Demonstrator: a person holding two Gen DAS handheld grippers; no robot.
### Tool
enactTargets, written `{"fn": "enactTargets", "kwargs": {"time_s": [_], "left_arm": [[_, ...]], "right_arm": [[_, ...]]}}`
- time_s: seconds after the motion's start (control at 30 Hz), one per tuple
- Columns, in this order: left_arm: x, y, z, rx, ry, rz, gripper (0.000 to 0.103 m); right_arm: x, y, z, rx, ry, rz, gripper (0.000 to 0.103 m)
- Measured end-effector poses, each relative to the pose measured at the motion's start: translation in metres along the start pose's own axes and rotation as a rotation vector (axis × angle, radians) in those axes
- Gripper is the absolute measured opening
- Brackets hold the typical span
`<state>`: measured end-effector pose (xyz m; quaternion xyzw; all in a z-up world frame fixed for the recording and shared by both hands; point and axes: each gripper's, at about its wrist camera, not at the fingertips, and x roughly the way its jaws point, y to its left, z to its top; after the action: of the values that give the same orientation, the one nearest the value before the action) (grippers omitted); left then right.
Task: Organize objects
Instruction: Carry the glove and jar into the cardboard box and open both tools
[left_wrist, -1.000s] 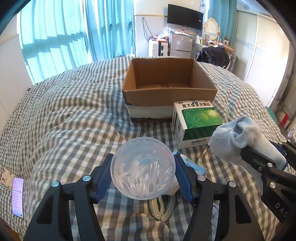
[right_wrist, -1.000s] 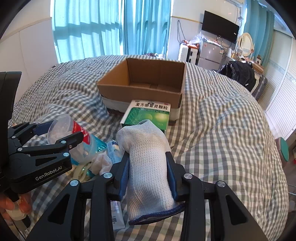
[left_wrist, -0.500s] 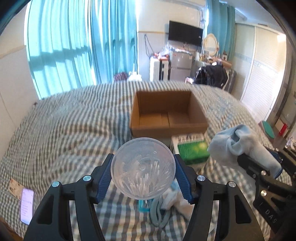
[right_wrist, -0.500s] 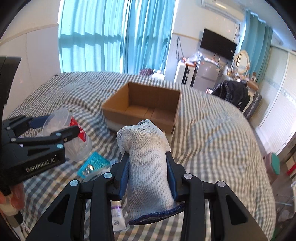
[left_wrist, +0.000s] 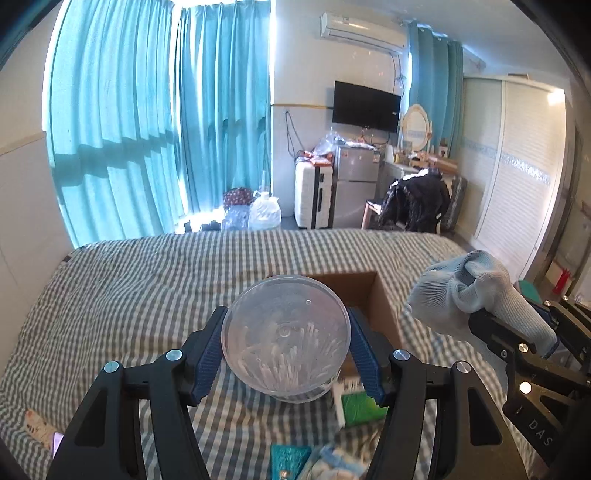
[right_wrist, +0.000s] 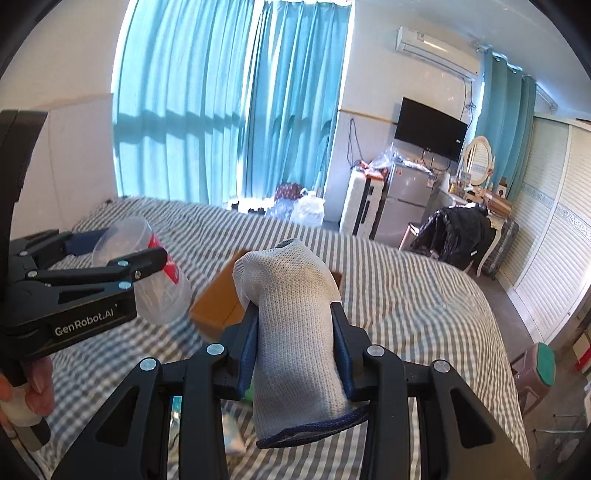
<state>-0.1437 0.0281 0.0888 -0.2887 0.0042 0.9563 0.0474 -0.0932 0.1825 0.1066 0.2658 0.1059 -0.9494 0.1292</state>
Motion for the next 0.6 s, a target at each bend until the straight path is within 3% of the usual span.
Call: {"fn": "enactTargets", "kwargs": {"time_s": [0.2,0.6], "left_arm": [[0.038,-0.003,0.033,-0.009,-0.001,-0.017,0.065],[0.141,-0.011,0.045,0.035,0.055,-0.025,0.065]], "right_arm": [[0.032,-0.022,0.036,0.025,-0.013,0.019,0.036],[0.153,-0.043,0.069,0.05,0.064,0.026,0.035]]}}
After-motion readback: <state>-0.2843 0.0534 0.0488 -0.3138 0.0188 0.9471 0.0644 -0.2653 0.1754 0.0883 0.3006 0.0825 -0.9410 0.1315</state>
